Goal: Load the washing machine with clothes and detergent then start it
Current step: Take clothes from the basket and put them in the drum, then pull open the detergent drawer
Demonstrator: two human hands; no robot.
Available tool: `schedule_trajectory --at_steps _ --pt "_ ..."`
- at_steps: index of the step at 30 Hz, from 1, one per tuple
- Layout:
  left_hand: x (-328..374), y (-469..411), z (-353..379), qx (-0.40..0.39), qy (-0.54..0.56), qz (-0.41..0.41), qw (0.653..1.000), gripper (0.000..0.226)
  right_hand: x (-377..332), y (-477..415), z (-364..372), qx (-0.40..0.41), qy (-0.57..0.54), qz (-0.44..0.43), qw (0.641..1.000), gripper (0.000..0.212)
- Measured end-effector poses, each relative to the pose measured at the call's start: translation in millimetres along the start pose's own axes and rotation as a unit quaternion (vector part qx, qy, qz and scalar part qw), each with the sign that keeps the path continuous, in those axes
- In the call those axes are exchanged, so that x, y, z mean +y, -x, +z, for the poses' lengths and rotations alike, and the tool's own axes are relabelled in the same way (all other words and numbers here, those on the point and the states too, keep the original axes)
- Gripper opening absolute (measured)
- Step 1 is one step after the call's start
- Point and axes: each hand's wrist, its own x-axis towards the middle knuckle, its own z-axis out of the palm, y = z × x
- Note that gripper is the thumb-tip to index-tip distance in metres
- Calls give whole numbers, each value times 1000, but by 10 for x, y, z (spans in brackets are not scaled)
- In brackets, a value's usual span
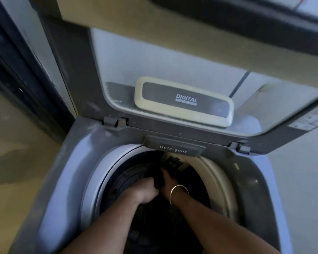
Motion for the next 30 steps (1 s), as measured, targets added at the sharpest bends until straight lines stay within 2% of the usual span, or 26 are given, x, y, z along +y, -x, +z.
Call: schedule_trajectory --at_steps 3,5,8,9,11,14,16,18,21,23,26,30 --pt "44 183 -75 48 63 0 997 16 -398 1063 -624 31 -100 -36 994 69" --pt "37 266 -79 85 156 -14 984 24 -440 1390 -820 69 -153 -45 985 54" --pt "123 458 -101 125 353 -14 927 18 -487 1656 -1044 111 -250 -38 961 34" --pt "192 519 -134 139 424 -10 895 15 -533 1732 -1120 122 -291 -35 948 25" --pt "341 638 -232 149 576 2 804 11 -613 1795 -1231 134 -394 -18 909 10" --pt "517 782 -382 116 748 37 652 9 -725 1860 -1388 114 -584 12 804 10" --pt "605 865 -452 91 806 39 583 13 -772 1925 -1458 91 -678 8 730 14" --pt "678 925 -490 76 840 36 535 16 -798 1983 -1496 66 -740 7 670 19" --pt "700 931 -507 69 864 60 496 24 -819 2012 -1534 40 -798 17 601 35" --pt "678 880 -499 68 870 79 482 36 -842 1988 -1553 41 -818 16 573 43" --pt "663 792 -491 76 865 97 487 53 -870 1947 -1564 48 -842 5 537 51" --pt "650 630 -466 102 852 104 503 80 -844 1828 -1477 69 -855 -24 513 73"
